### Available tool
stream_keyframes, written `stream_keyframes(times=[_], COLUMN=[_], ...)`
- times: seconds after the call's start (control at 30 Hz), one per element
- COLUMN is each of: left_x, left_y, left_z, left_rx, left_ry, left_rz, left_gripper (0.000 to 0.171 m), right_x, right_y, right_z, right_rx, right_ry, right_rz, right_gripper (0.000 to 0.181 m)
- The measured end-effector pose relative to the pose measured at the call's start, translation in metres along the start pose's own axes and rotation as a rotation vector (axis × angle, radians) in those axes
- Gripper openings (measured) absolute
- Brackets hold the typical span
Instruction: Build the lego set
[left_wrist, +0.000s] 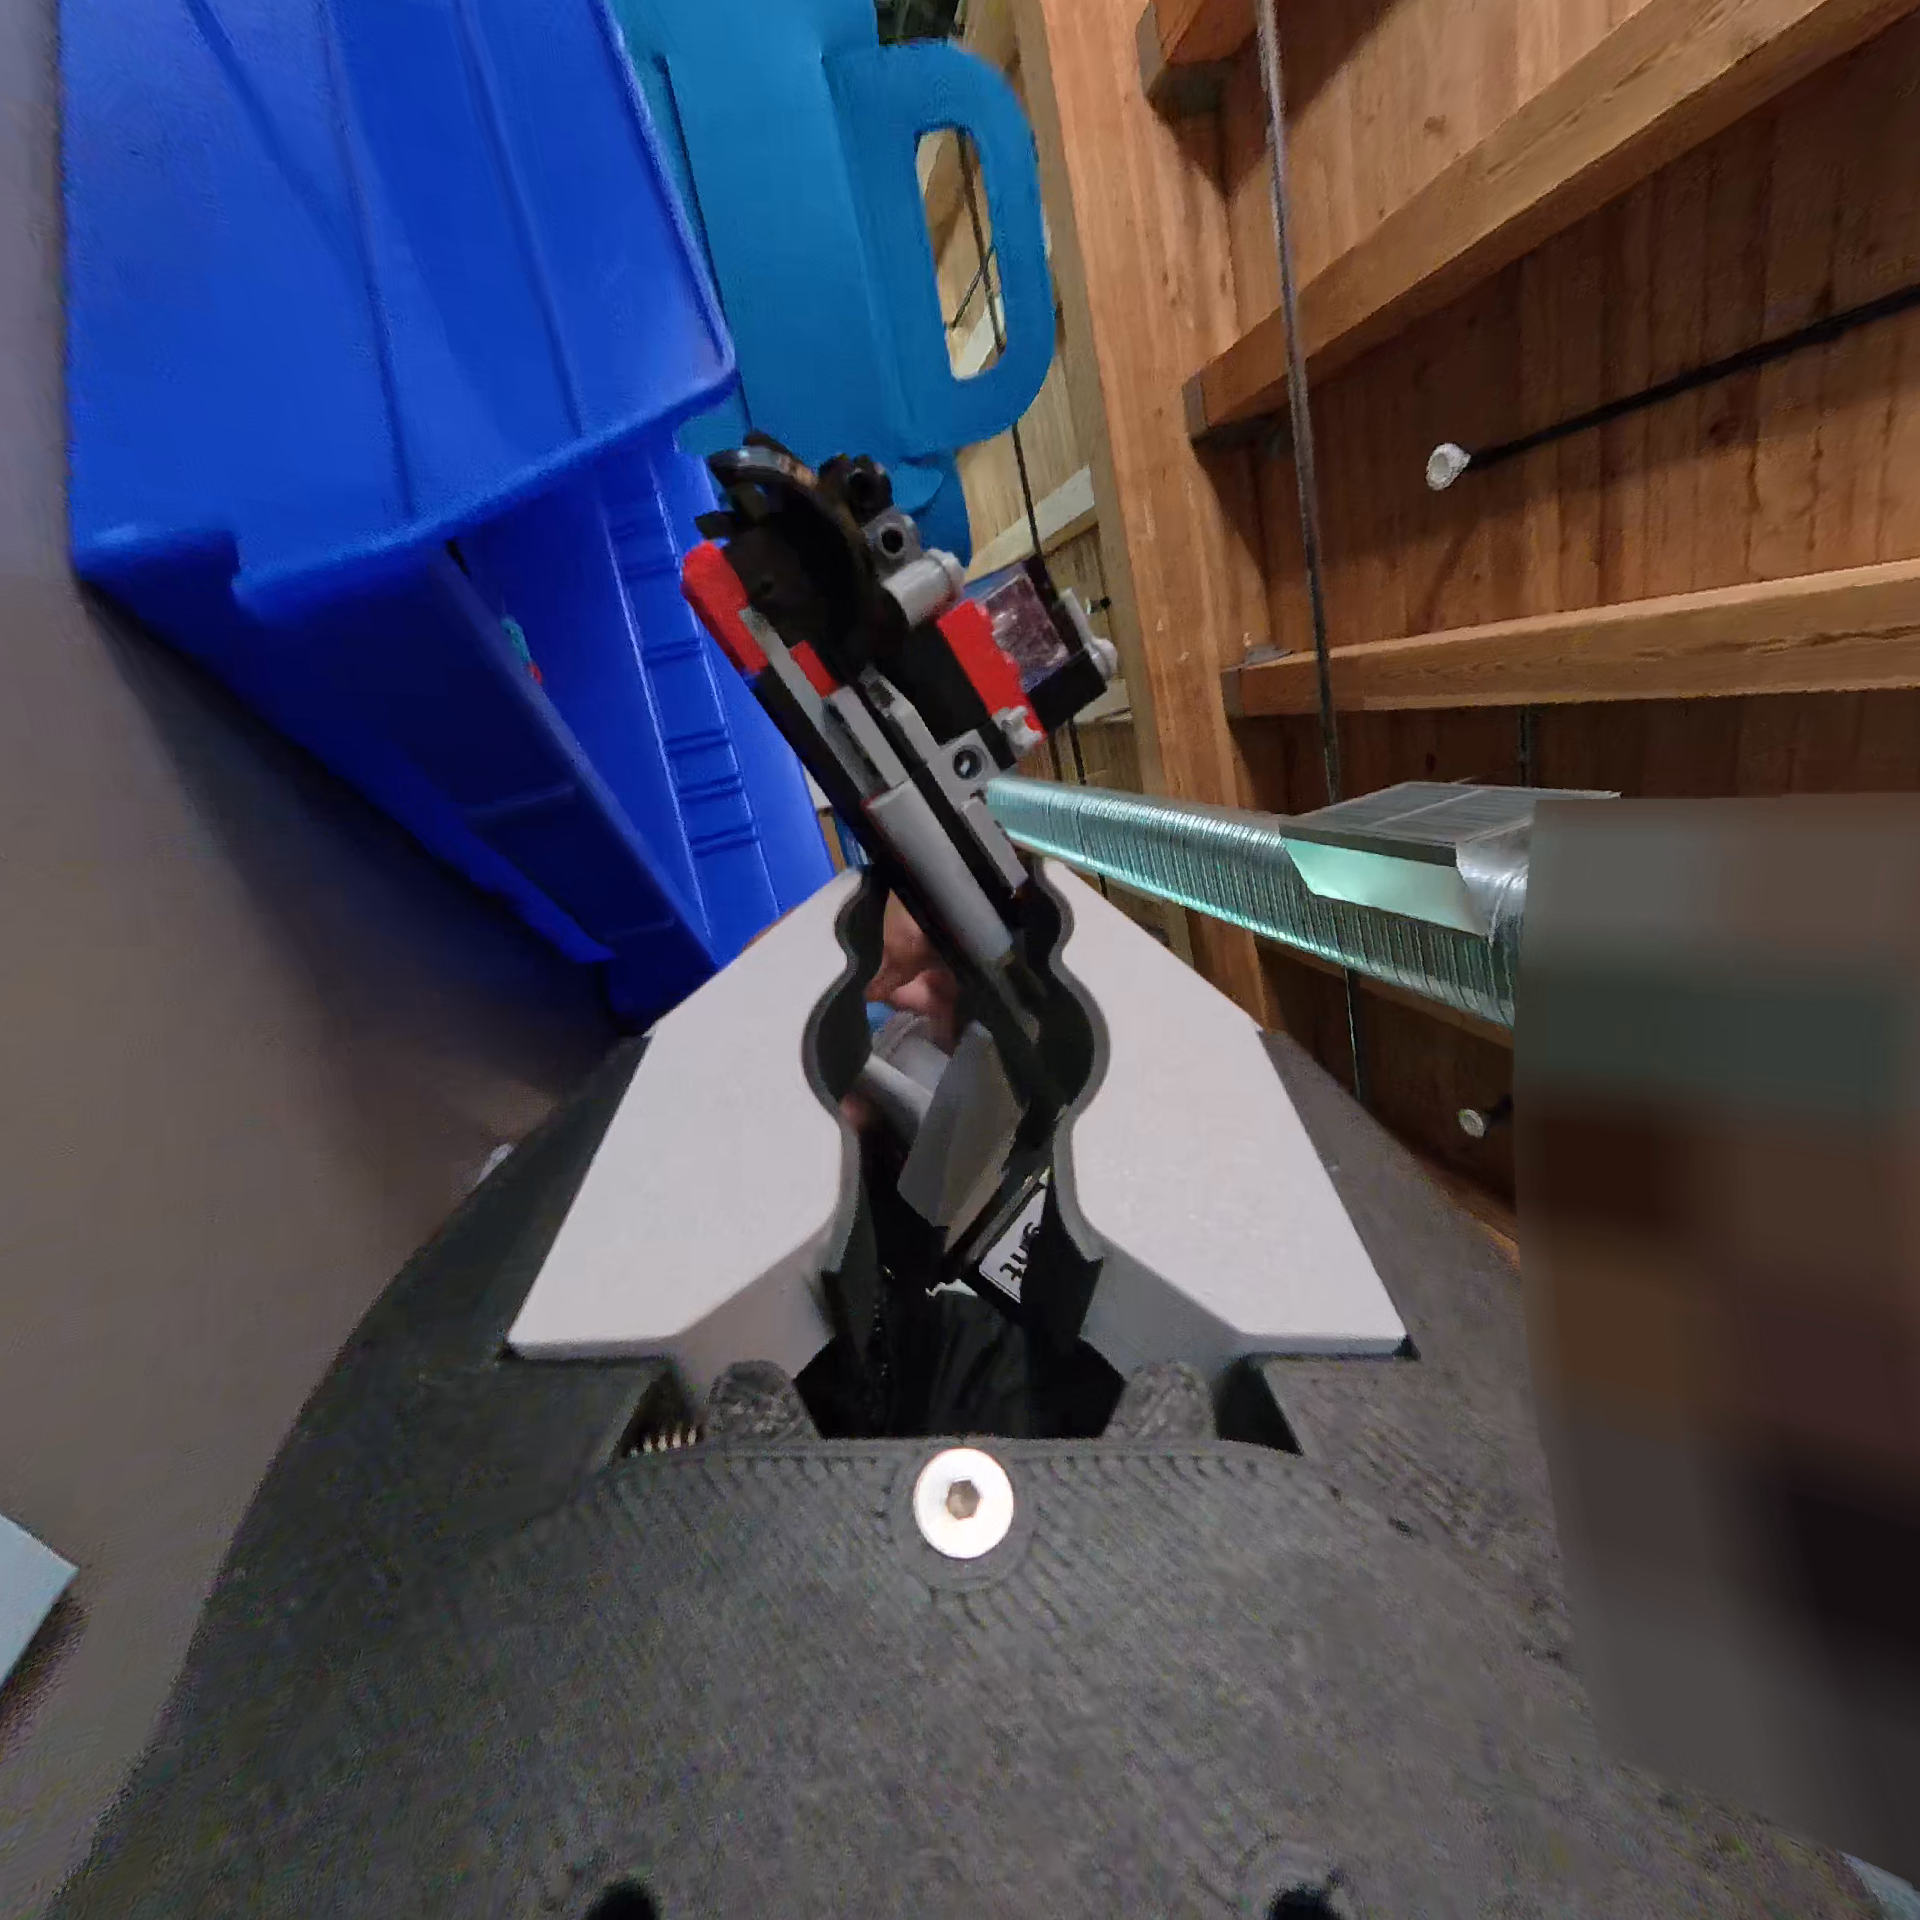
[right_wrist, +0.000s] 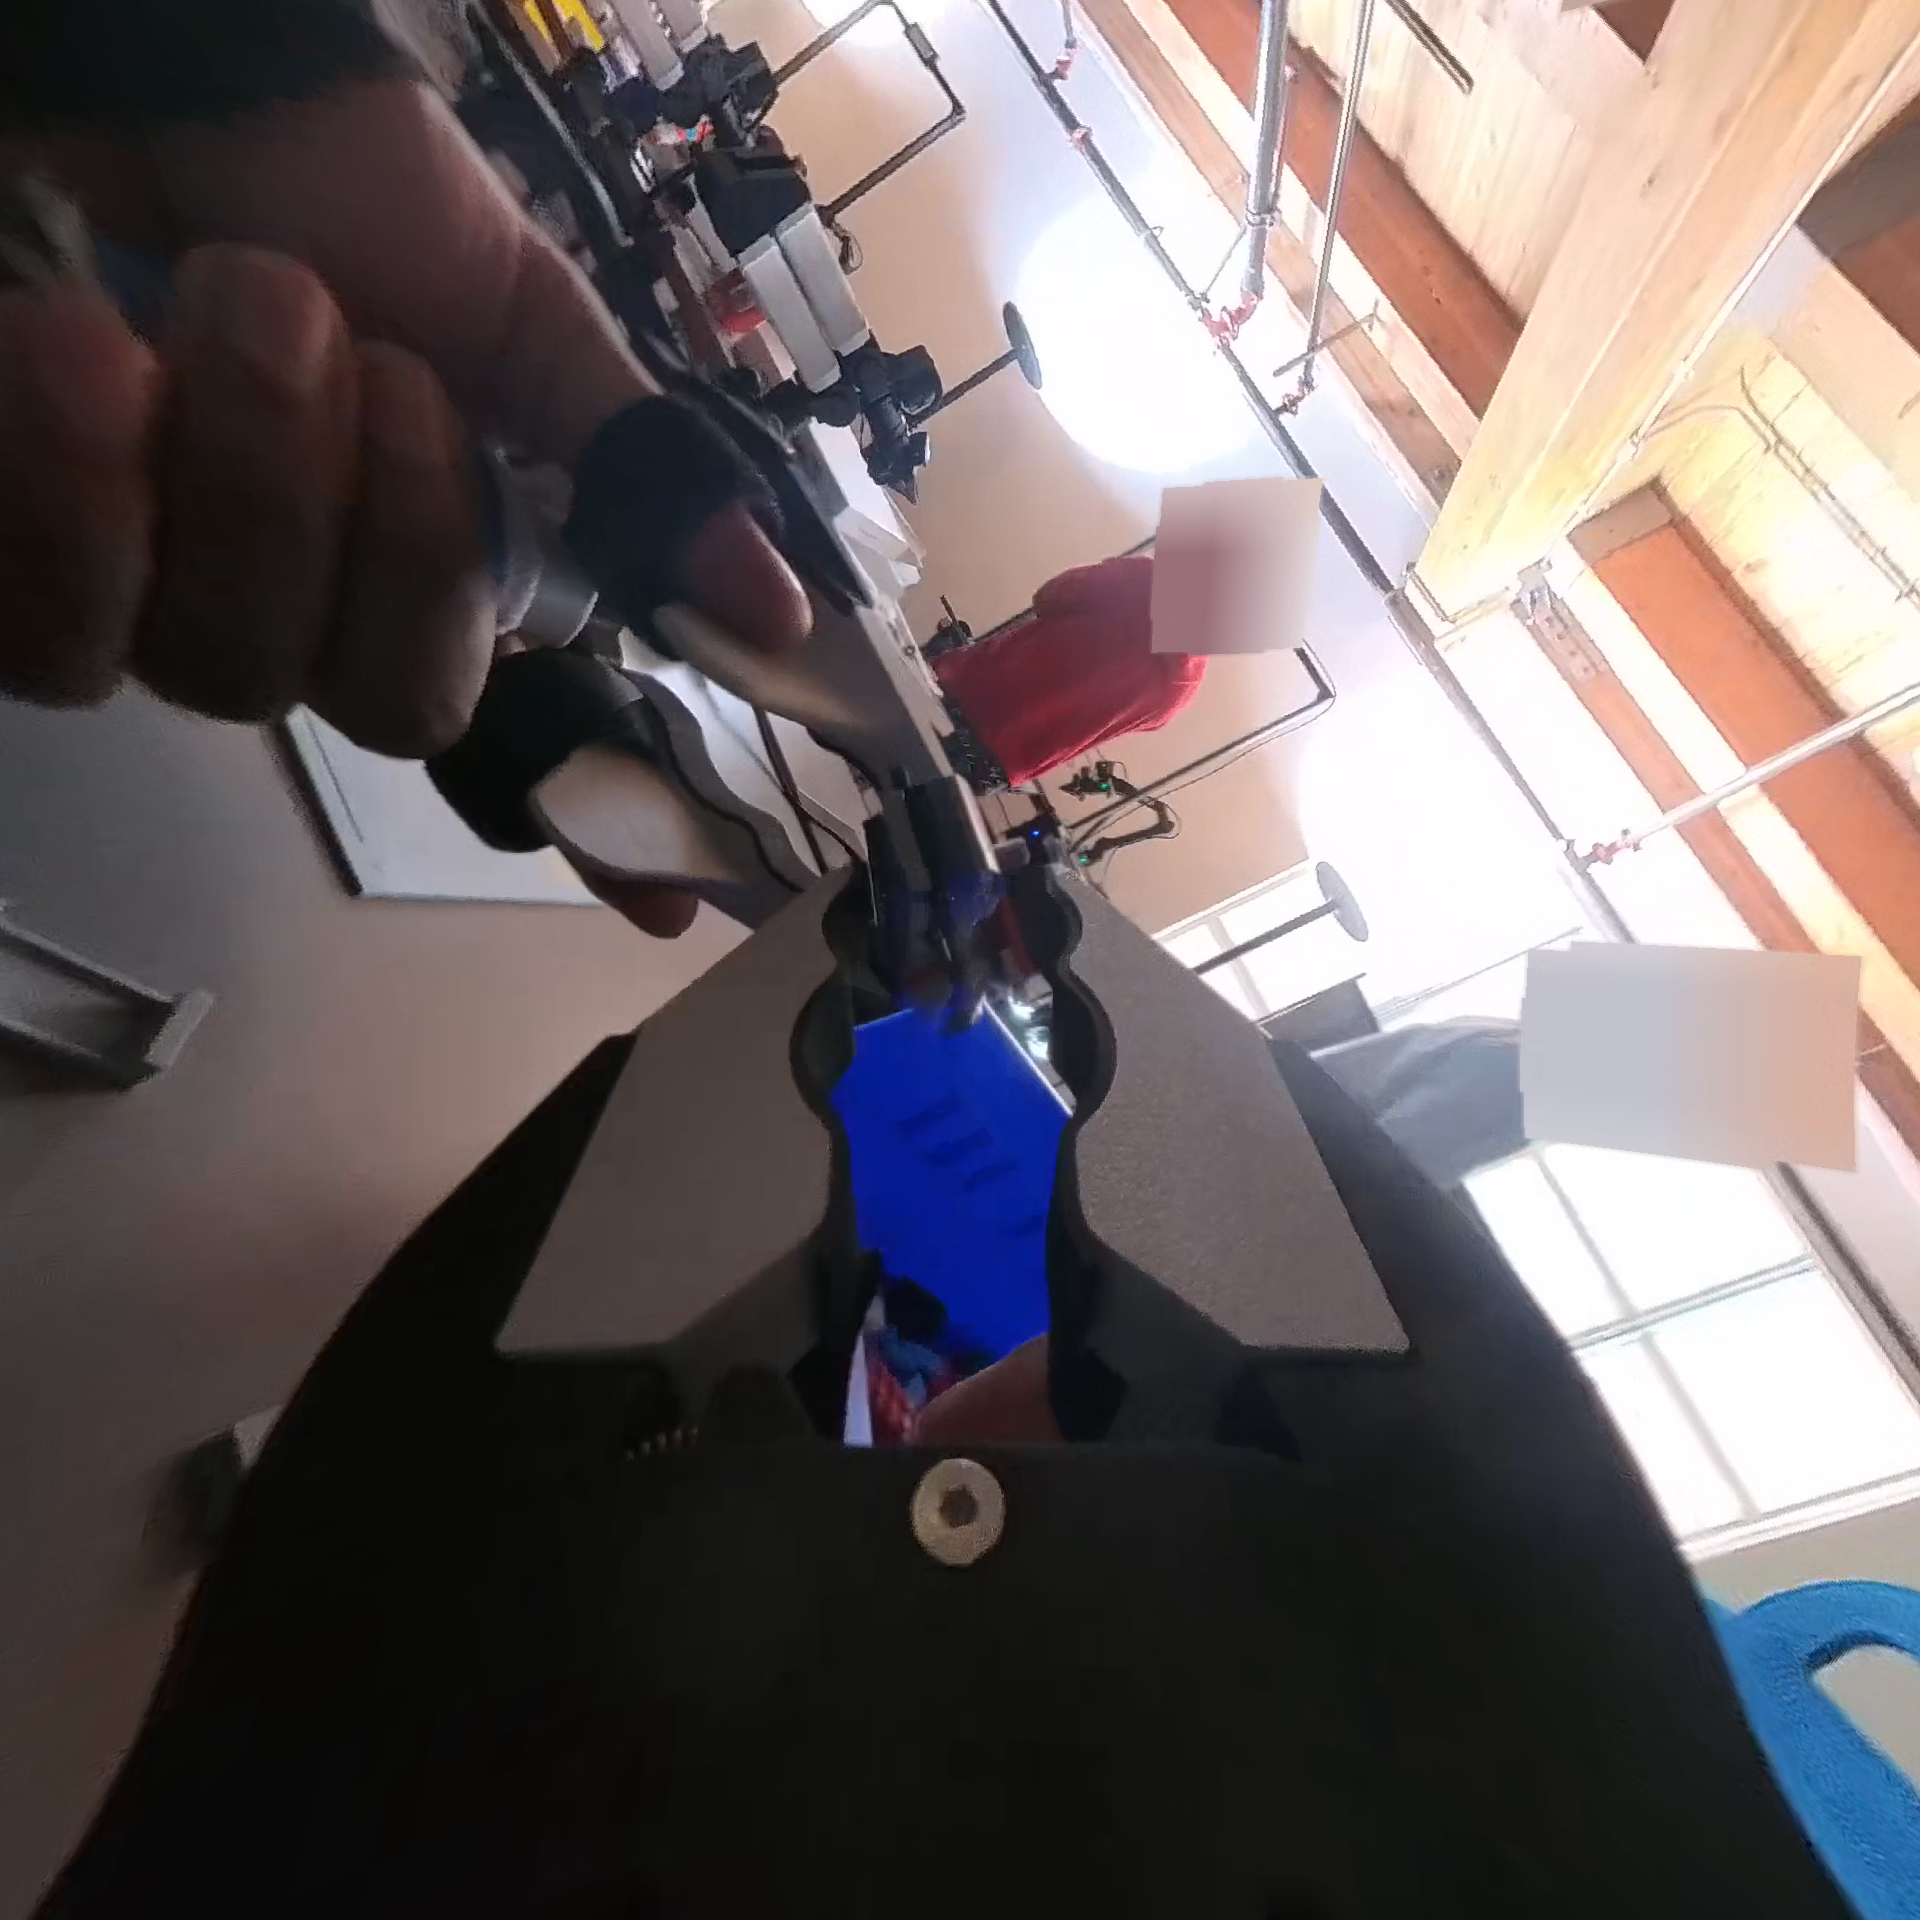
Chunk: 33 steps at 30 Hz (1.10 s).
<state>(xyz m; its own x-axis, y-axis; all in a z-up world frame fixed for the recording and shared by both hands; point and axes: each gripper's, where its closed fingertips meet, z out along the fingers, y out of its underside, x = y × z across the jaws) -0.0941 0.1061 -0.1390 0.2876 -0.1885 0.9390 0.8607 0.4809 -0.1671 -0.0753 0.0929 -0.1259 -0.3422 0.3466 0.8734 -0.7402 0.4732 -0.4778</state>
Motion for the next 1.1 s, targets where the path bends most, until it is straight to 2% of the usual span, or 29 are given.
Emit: stream_keyframes(times=[0.2, 0.4, 0.5, 0.6, 0.77, 0.9, 1.1], left_x=[0.010, 0.012, 0.010, 0.010, 0.009, 0.003, -0.001], left_y=[-0.019, -0.021, -0.019, -0.015, -0.013, -0.012, -0.015], left_z=[-0.009, -0.008, -0.007, -0.004, -0.004, -0.006, -0.007], left_rx=[0.083, 0.093, 0.085, 0.067, 0.054, 0.045, 0.065], left_ry=[0.008, -0.042, -0.069, -0.075, -0.078, -0.072, -0.073], left_rz=[0.126, 0.236, 0.270, 0.283, 0.249, 0.139, 0.097], left_gripper=[0.026, 0.025, 0.025, 0.025, 0.025, 0.025, 0.024], right_x=[0.000, -0.005, -0.006, -0.003, -0.003, -0.005, -0.009], right_y=[0.003, 0.004, 0.004, 0.005, 0.009, 0.014, 0.017], right_z=[0.003, 0.007, 0.006, 0.005, 0.004, 0.005, 0.007], right_rx=[-0.030, -0.085, -0.089, -0.094, -0.110, -0.135, -0.140], right_ry=[-0.069, -0.153, -0.168, -0.132, -0.067, -0.034, -0.037], right_rz=[0.294, 0.717, 0.836, 0.798, 0.642, 0.563, 0.558], right_gripper=[0.046, 0.055, 0.053, 0.037, 0.034, 0.029, 0.029])
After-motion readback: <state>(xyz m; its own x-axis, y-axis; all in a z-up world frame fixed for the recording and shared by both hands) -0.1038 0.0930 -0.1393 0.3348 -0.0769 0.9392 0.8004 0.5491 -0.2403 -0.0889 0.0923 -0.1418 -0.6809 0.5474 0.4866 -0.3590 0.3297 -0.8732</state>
